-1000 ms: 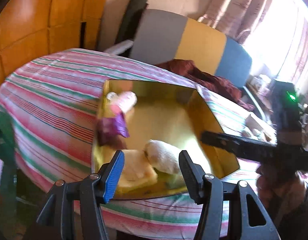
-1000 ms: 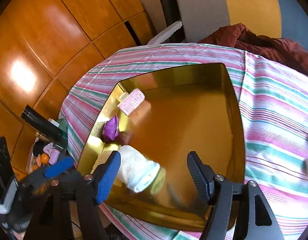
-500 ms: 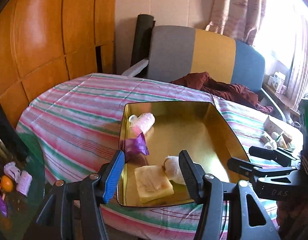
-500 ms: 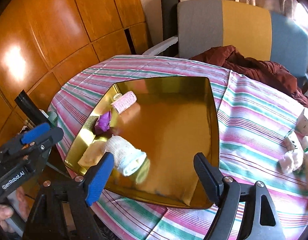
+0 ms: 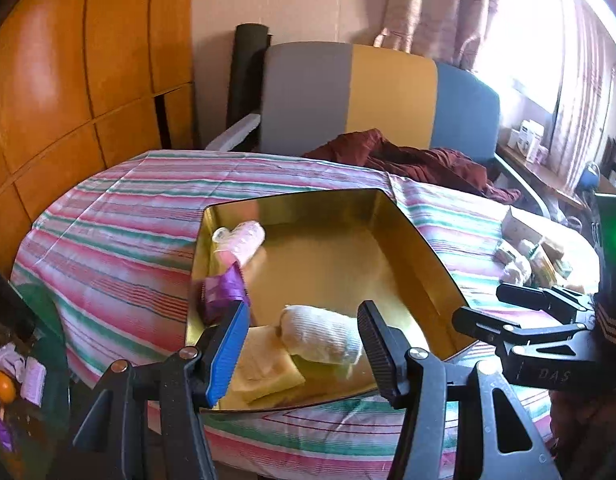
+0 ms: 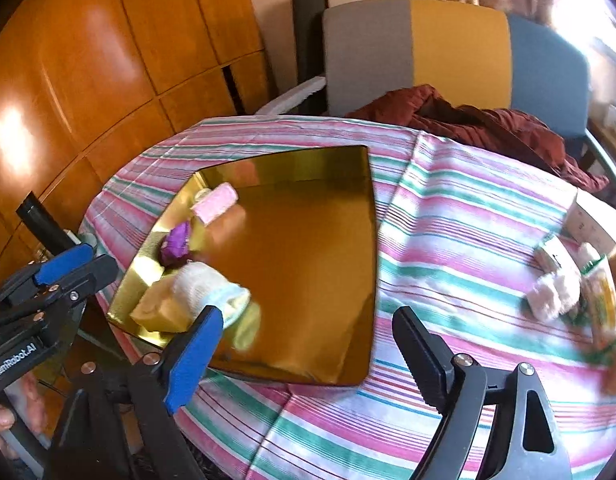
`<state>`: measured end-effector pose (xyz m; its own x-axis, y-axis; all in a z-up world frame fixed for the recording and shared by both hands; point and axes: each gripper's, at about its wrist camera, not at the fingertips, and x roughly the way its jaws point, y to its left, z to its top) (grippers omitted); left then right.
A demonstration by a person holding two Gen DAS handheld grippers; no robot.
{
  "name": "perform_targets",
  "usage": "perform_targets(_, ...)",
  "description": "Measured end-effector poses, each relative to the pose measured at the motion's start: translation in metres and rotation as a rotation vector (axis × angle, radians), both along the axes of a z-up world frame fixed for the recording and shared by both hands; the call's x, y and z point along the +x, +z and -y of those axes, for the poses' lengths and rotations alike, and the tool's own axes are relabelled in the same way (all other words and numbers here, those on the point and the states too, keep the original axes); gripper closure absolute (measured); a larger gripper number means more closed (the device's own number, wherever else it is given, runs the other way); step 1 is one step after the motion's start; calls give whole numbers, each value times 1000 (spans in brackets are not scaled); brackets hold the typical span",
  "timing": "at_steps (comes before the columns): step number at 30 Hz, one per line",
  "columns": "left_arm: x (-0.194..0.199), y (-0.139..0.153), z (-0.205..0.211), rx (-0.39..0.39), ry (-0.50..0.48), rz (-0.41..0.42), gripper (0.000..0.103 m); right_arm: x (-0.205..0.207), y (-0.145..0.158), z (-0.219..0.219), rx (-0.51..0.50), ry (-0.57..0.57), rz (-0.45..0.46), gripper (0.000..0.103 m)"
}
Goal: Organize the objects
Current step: 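Move both grippers back to the item cluster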
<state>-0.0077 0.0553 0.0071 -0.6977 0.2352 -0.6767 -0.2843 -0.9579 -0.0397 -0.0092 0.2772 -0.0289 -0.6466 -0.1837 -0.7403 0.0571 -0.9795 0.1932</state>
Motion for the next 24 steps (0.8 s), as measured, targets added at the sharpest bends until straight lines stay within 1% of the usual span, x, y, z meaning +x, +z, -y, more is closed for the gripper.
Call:
perform_targets(6, 2, 1, -23, 16, -93, 14, 46, 10, -7, -29, -12, -70, 17, 14)
perform_targets(11, 4, 5, -51, 19, -178, 19, 46, 21, -13, -60, -18, -145, 37, 13)
perform_targets(18, 6, 10, -103, 15, -327, 35, 46, 47, -21, -118, -19, -282, 69, 12)
perform_targets(24, 6, 9, -161, 9, -461, 58, 46, 75, -23, -173, -21, -417, 90, 12)
